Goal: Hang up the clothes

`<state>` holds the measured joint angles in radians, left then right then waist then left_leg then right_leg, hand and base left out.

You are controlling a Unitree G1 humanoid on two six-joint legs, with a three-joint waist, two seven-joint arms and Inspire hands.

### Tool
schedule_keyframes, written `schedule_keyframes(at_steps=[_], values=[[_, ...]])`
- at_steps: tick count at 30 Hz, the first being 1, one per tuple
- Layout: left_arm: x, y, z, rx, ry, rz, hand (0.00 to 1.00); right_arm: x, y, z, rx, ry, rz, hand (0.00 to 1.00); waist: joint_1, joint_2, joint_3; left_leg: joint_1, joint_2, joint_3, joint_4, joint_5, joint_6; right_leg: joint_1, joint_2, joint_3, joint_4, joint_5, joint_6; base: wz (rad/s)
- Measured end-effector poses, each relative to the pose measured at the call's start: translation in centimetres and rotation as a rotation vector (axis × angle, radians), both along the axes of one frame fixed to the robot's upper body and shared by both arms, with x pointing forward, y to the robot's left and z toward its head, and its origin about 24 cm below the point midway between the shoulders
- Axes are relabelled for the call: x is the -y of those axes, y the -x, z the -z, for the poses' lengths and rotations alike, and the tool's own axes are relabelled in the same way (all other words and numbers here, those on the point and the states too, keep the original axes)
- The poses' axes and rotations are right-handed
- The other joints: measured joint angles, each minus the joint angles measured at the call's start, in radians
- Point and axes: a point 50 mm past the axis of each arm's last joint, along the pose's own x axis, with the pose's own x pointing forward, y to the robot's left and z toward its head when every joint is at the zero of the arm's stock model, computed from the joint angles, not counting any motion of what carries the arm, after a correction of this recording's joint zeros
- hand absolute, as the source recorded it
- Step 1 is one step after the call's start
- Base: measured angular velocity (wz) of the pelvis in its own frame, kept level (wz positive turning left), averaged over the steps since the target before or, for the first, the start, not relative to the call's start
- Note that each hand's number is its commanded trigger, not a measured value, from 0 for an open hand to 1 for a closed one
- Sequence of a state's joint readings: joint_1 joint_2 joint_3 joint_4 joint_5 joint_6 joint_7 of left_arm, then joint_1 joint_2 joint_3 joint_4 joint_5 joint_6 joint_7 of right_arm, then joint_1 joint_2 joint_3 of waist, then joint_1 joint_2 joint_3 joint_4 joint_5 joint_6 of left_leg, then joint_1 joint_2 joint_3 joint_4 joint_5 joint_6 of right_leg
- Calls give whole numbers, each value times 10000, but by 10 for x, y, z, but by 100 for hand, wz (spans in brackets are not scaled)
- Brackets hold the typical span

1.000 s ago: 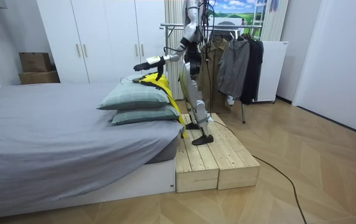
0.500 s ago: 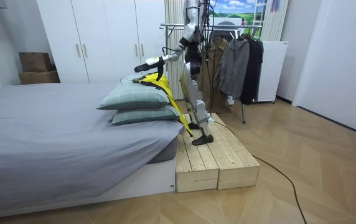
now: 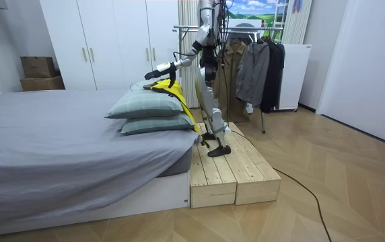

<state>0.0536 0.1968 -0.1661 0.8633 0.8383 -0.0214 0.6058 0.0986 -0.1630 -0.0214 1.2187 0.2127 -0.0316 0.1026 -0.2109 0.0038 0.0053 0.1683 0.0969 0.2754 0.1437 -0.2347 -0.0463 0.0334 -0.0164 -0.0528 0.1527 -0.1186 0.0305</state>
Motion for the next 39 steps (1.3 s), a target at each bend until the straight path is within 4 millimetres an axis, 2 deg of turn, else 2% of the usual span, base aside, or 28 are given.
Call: schedule_keyframes(at_steps=[12,26,33,39], values=[[0,1,5,-859,198,25,0,0,-1,0,-27,111,-218,0,-1,4,-9,-26,7,265,0,0,0,-152,31,193,8,74,-6,-6],[-3,4,10,-1418,218,-78,0,1,1,0,-44,9,-243,0,5,-3,-8,-7,8,280,0,0,0,-155,37,224,30,122,-9,0],[-10,-4,5,-1155,227,-485,0,1,5,0,-136,27,-245,0,18,-166,-26,-167,13,259,3,3,-2,-384,41,203,187,121,-10,0],[-13,-11,5,-1134,528,-930,0,2,19,1,-495,12,-110,0,258,-333,-111,-540,36,256,15,3,-1,-753,59,194,180,209,-41,-1]])
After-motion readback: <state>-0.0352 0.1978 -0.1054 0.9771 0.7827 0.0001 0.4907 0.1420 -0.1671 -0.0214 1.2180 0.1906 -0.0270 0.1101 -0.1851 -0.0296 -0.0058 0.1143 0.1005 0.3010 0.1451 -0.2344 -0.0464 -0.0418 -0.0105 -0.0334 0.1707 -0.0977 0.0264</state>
